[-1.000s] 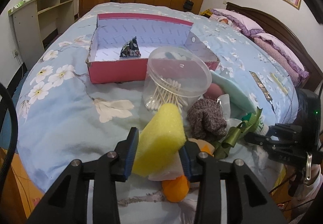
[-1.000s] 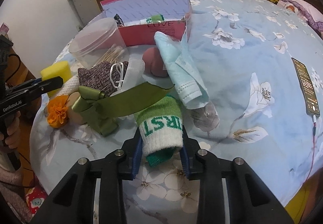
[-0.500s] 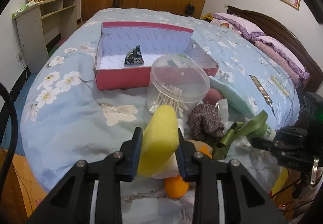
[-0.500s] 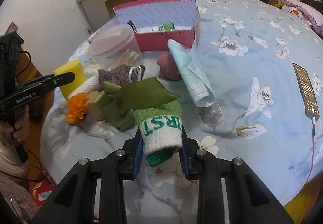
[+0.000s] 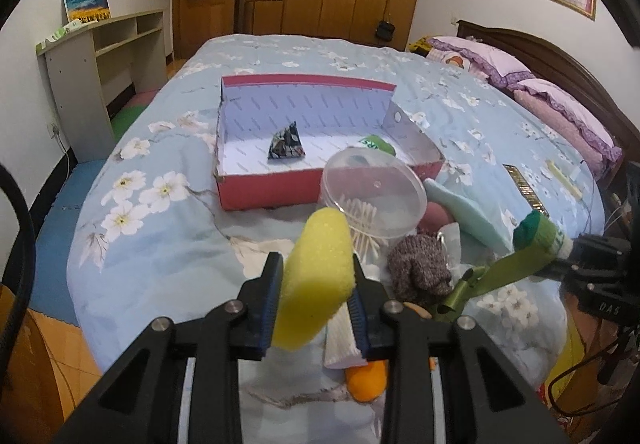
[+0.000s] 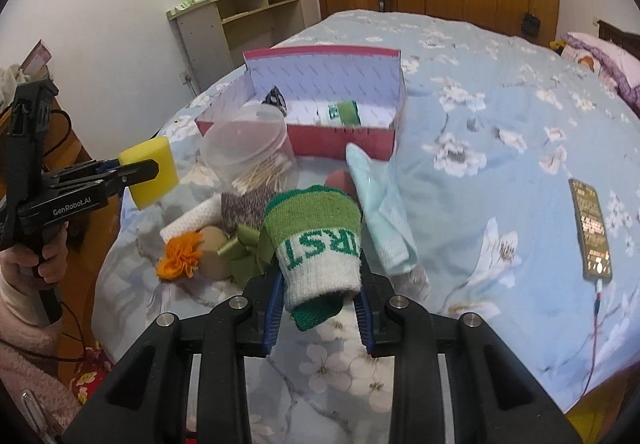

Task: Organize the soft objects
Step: 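Lift the sponge and wristband with both tools toward the shoebox, then carry the sponge and wristband over the shoebox with both tools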

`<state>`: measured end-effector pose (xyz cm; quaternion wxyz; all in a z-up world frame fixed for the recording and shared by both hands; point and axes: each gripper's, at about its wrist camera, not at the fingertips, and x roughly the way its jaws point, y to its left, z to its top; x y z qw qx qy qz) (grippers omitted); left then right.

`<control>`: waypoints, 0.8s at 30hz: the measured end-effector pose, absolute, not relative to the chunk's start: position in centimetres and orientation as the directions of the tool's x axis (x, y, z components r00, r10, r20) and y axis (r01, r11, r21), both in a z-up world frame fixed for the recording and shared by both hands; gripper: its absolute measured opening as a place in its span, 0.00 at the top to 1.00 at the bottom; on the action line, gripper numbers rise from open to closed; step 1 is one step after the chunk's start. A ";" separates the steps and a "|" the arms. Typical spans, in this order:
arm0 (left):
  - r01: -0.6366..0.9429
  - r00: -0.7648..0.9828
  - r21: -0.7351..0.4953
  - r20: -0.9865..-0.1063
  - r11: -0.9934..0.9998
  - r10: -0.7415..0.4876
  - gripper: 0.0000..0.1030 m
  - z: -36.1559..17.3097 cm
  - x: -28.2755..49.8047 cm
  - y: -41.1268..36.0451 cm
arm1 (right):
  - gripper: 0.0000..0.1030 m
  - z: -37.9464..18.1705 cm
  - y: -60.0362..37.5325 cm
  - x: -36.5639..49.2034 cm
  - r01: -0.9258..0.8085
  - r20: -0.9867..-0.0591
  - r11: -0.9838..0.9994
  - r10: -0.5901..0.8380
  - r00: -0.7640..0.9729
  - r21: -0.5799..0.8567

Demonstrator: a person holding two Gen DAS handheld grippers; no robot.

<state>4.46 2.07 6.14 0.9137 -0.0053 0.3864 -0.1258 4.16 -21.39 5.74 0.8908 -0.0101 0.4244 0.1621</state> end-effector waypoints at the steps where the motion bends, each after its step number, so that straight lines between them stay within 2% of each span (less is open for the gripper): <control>1: 0.224 0.670 -0.105 -0.705 0.969 -0.232 0.69 6.2 4.6 2.2 | 0.69 5.9 -21.3 4.4 -0.300 -0.759 0.947 0.277 0.589 0.112; 24: 0.200 0.717 -0.018 -0.678 0.980 -0.159 0.69 9.4 12.0 2.4 | 0.69 8.6 -19.6 13.0 -0.319 -0.736 0.946 0.256 0.627 0.057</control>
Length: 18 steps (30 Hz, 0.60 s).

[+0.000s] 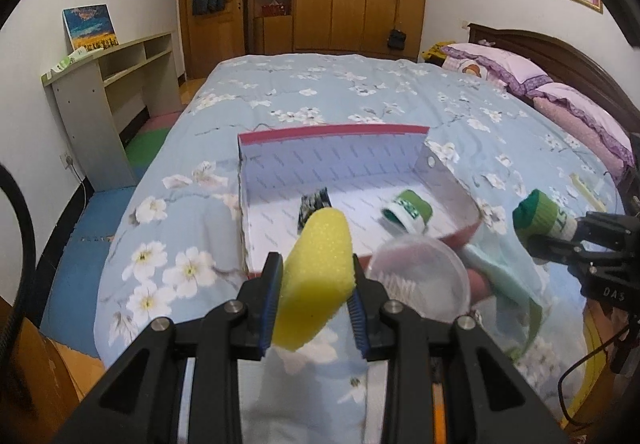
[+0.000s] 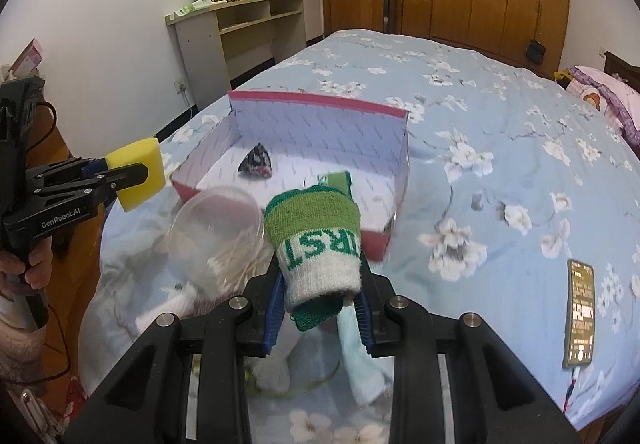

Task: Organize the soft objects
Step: 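Carry the sponge and wristband over the shoebox with both tools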

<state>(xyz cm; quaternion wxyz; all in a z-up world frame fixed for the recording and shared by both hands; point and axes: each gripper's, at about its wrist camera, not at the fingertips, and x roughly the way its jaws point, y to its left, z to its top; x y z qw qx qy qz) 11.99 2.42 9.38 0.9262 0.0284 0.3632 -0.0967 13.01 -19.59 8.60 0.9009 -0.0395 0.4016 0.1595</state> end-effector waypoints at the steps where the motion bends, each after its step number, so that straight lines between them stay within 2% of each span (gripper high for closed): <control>1: 0.198 0.718 -0.014 -0.678 0.980 -0.155 0.69 9.4 12.6 2.3 | 0.69 8.6 -19.5 13.6 -0.319 -0.737 0.946 0.256 0.626 0.058; 18: 0.170 0.706 0.005 -0.698 0.986 -0.118 0.69 8.2 20.0 1.4 | 0.69 7.5 -18.8 20.5 -0.307 -0.748 0.950 0.246 0.616 0.059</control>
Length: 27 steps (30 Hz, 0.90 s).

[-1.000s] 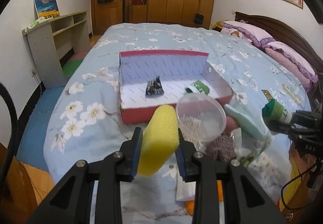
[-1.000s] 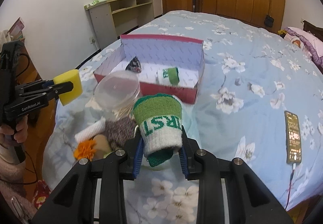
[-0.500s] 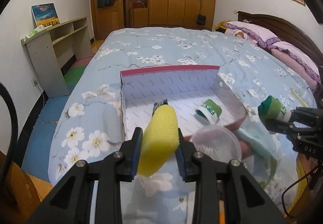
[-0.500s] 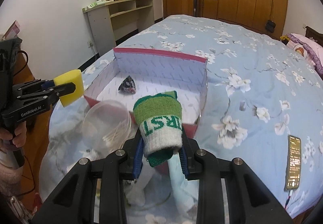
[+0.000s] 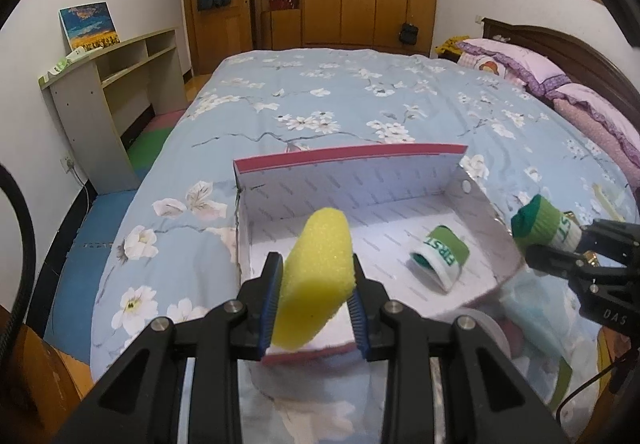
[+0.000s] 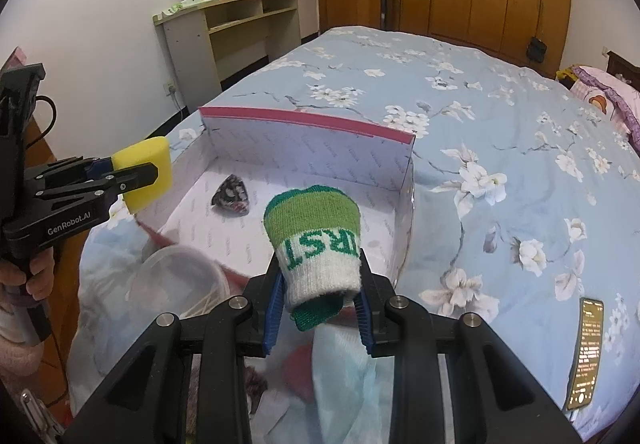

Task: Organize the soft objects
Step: 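Carry the sponge and wristband over the shoebox with both tools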

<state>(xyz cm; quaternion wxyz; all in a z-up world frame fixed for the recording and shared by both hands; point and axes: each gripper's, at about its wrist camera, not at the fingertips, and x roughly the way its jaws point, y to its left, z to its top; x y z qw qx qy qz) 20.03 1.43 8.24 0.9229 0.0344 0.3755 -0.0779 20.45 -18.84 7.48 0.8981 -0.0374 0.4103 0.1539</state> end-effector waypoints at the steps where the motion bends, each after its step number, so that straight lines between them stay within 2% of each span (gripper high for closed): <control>1: 0.164 0.705 0.009 -0.700 0.986 -0.111 0.69 8.0 20.6 1.4 | 0.69 7.4 -18.9 20.8 -0.308 -0.749 0.949 0.248 0.614 0.062; 6: 0.137 0.707 0.052 -0.705 0.989 -0.061 0.69 6.9 22.8 1.0 | 0.69 6.7 -18.9 23.1 -0.302 -0.756 0.951 0.242 0.608 0.062; 27: 0.125 0.651 0.047 -0.757 0.991 -0.046 0.69 3.1 28.8 0.5 | 0.69 2.9 -19.0 29.2 -0.275 -0.793 0.959 0.221 0.568 0.070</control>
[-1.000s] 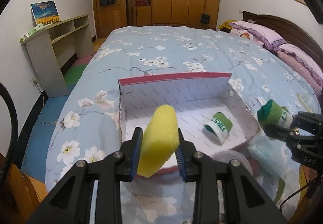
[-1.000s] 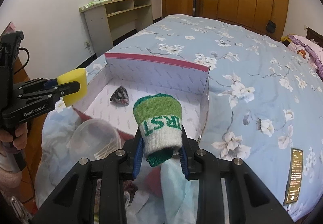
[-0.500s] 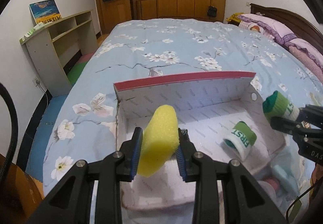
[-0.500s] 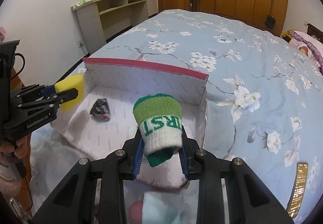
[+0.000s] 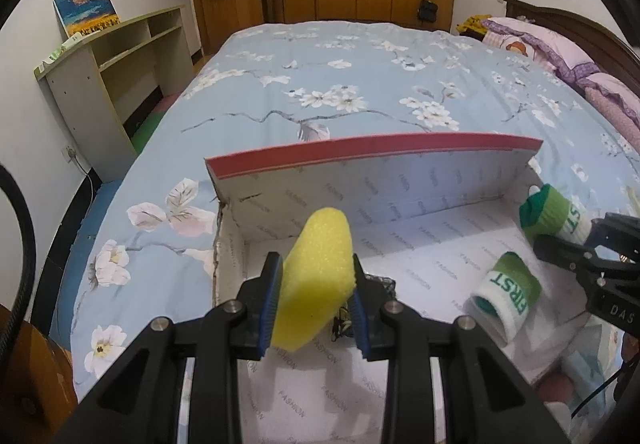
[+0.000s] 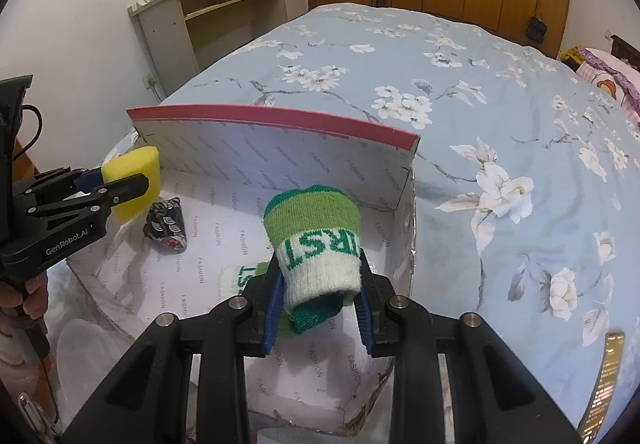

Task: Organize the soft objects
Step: 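Carry the sponge and wristband over the shoebox with both tools, then open the left tool to drop the sponge while the right tool drops the wristband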

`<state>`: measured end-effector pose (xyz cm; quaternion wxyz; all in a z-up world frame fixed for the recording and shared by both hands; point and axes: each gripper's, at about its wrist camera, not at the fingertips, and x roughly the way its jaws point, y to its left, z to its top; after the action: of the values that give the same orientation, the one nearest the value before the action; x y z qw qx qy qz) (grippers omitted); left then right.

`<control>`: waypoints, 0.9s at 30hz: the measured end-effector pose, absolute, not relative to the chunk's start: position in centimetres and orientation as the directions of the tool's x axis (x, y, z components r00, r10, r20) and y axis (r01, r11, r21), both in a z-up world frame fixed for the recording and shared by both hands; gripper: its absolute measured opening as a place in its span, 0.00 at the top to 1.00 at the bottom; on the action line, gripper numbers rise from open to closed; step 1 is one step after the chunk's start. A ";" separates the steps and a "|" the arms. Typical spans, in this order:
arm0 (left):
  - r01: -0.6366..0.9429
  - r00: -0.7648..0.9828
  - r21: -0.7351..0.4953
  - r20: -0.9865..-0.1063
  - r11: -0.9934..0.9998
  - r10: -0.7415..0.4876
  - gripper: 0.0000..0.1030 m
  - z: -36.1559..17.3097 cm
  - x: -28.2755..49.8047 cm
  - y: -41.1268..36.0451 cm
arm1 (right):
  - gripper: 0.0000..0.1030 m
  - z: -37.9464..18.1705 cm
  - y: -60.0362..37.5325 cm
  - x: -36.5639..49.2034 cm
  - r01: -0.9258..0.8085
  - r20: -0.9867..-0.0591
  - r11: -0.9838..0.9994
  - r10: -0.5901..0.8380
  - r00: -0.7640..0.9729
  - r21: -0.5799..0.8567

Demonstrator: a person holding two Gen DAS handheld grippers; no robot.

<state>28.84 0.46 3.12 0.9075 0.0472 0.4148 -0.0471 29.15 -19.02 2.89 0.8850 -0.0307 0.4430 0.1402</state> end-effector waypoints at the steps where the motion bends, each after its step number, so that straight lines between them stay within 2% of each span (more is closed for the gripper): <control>1: 0.128 0.648 0.044 -0.760 0.991 -0.050 0.69 2.9 29.0 0.4 | 0.69 2.8 -19.0 29.2 -0.277 -0.793 0.958 0.221 0.568 0.069; 3: 0.134 0.646 0.041 -0.762 0.990 -0.056 0.68 2.7 29.1 0.3 | 0.69 2.8 -19.0 29.2 -0.282 -0.790 0.957 0.224 0.570 0.068; 11: 0.147 0.648 0.038 -0.759 0.988 -0.067 0.47 2.9 28.9 0.0 | 0.66 3.2 -18.4 29.0 -0.300 -0.784 0.952 0.235 0.574 0.066; 17: 0.141 0.657 0.047 -0.752 0.989 -0.058 0.38 3.4 28.6 0.0 | 0.60 3.6 -18.0 28.7 -0.306 -0.778 0.950 0.235 0.583 0.058; 23: 0.135 0.663 0.067 -0.747 0.989 -0.040 0.37 3.7 28.3 -0.1 | 0.58 4.1 -17.8 28.4 -0.310 -0.774 0.950 0.232 0.589 0.049; 27: 0.131 0.664 0.071 -0.747 0.989 -0.034 0.37 3.8 28.1 0.0 | 0.52 4.4 -17.9 28.2 -0.308 -0.769 0.950 0.232 0.596 0.047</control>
<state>28.09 0.04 3.83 0.9101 0.0596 0.4075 -0.0455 28.18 -17.92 4.44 0.8923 -0.0454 0.4230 0.1513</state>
